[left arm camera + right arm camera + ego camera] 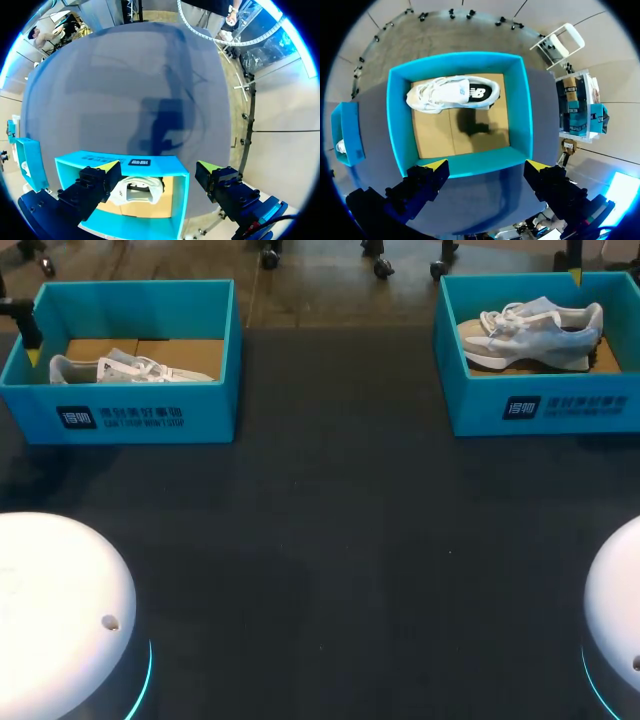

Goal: Take the shoe out of the shoebox, open the shoe tongue, remove and reinsert the insole, then place the shoe into the shoebox

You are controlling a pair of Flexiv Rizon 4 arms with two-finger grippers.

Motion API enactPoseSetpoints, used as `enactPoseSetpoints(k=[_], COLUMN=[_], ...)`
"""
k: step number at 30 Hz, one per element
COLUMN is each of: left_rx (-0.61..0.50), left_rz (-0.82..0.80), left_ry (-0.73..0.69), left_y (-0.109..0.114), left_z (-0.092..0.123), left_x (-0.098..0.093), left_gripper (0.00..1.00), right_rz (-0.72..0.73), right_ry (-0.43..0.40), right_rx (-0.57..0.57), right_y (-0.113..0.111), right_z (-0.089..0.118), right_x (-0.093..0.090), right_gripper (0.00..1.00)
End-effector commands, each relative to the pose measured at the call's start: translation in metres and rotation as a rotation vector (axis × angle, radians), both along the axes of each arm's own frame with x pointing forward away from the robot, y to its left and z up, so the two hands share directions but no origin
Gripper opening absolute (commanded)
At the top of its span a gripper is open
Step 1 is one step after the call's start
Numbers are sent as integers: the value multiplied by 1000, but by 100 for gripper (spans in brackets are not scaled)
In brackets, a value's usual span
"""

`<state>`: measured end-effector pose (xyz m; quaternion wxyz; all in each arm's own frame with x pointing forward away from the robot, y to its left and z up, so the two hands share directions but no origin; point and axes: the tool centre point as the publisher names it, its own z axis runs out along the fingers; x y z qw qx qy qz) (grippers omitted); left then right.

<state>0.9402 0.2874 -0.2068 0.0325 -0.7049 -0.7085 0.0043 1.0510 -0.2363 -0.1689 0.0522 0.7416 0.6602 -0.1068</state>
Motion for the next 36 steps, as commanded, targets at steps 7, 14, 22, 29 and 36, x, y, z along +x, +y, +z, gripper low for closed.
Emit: enactPoseSetpoints(k=[7, 14, 22, 29, 36], left_rx=[3, 3, 3, 3, 3], left_rz=[0, 0, 0, 0, 0], left_ry=[-3, -3, -3, -3, -3], left_y=[0, 0, 0, 0, 0], left_z=[0, 0, 0, 0, 0], left_x=[-1, -1, -1, -1, -1], left_gripper=[100, 100, 100, 100, 100], right_rz=[-56, -51, -51, -36, 12], right_ry=[-83, -121, -121, -125, -175], right_rx=[-63, -19, -19, -25, 51], right_y=[-27, -34, -34, -33, -40], right_z=[-20, -58, -58, -71, -100], right_x=[35, 46, 46, 56, 78], right_gripper=[100, 100, 100, 100, 100])
